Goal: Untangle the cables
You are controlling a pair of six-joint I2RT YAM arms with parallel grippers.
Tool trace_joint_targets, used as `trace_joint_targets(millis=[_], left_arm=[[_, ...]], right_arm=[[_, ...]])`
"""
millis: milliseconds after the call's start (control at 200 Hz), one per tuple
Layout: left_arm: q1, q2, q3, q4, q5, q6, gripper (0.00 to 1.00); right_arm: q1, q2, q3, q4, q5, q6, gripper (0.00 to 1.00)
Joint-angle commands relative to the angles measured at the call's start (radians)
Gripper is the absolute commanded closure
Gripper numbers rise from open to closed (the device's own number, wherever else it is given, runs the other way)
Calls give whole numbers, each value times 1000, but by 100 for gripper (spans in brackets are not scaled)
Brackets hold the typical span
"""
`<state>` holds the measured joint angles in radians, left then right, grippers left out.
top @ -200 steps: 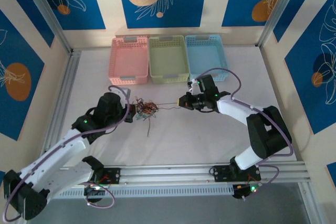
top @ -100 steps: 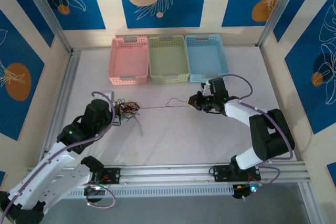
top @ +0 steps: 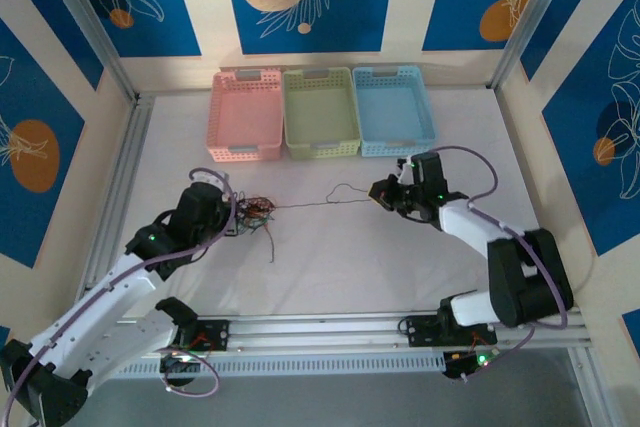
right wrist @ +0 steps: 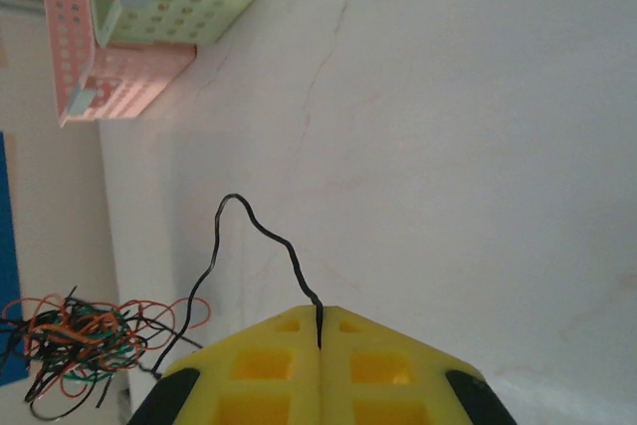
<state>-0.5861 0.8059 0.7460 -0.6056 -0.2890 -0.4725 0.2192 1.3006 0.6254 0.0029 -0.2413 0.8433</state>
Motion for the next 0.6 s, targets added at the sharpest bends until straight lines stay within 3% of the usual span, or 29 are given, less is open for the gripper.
trace_joint_targets(millis=[0, 215, 595], left_arm=[[21, -58, 77, -97, -165, -5, 100], [20, -180, 131, -144, -254, 18, 100], [22, -186, 82, -134, -228, 13, 100]], right_arm=[[-69, -141, -33, -92, 130, -35, 100], [-331, -264, -174, -32, -1, 29, 100], [-395, -257, -209, -11, -21, 60, 100]])
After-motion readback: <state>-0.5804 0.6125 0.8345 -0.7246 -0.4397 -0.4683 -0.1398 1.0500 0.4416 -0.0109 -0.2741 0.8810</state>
